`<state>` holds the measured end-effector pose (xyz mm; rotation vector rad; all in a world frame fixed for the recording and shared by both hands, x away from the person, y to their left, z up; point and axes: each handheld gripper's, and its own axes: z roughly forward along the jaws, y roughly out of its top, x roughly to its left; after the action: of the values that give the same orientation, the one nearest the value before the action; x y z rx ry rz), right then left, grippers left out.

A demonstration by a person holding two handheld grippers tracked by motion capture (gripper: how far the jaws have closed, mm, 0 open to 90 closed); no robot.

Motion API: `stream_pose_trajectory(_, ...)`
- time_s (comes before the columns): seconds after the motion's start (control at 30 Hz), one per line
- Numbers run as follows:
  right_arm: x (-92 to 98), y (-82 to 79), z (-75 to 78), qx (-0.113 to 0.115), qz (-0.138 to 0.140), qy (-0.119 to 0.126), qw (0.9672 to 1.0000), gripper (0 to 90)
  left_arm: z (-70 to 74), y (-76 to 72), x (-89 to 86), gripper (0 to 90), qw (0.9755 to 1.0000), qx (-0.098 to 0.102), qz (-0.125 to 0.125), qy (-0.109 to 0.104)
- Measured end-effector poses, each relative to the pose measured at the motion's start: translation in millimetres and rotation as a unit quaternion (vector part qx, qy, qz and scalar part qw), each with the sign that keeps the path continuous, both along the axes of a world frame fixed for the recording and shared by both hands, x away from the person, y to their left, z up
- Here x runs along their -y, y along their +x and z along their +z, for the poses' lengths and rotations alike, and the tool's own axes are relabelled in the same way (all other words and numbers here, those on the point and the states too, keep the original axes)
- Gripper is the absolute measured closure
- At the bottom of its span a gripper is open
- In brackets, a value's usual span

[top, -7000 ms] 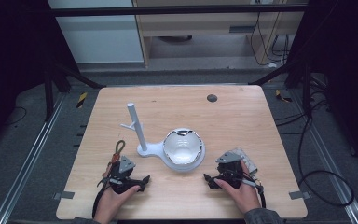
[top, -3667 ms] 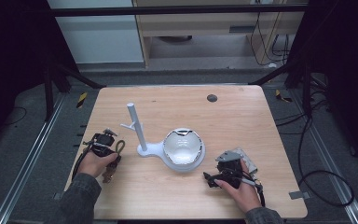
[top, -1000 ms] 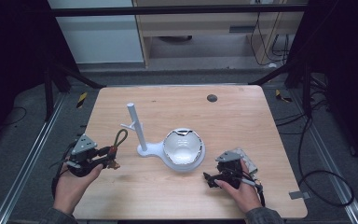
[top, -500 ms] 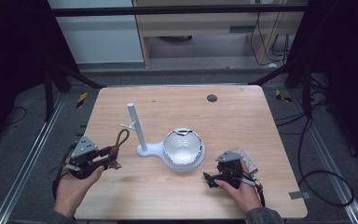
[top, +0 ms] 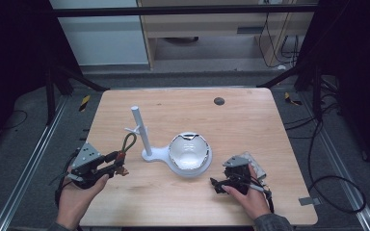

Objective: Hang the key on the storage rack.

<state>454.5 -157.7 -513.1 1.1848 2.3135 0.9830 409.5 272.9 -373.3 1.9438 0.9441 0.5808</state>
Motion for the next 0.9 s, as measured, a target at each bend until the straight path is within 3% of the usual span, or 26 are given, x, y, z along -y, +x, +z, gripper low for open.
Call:
stream_pose_trajectory(0.37, 0.0, 0.0, 0.0, 0.0, 0.0, 0.0, 1.0, 0.3, 5.9, -5.3, 0.3, 65.9, 0.9997, 0.019, -0.003, -0.012)
stream_pose_trajectory(0.9, 0.0, 0.0, 0.0, 0.0, 0.0, 0.0, 1.0, 0.3, 7.9, 2.7, 6.9, 65.9, 0.9997, 0.021, 0.004, -0.014)
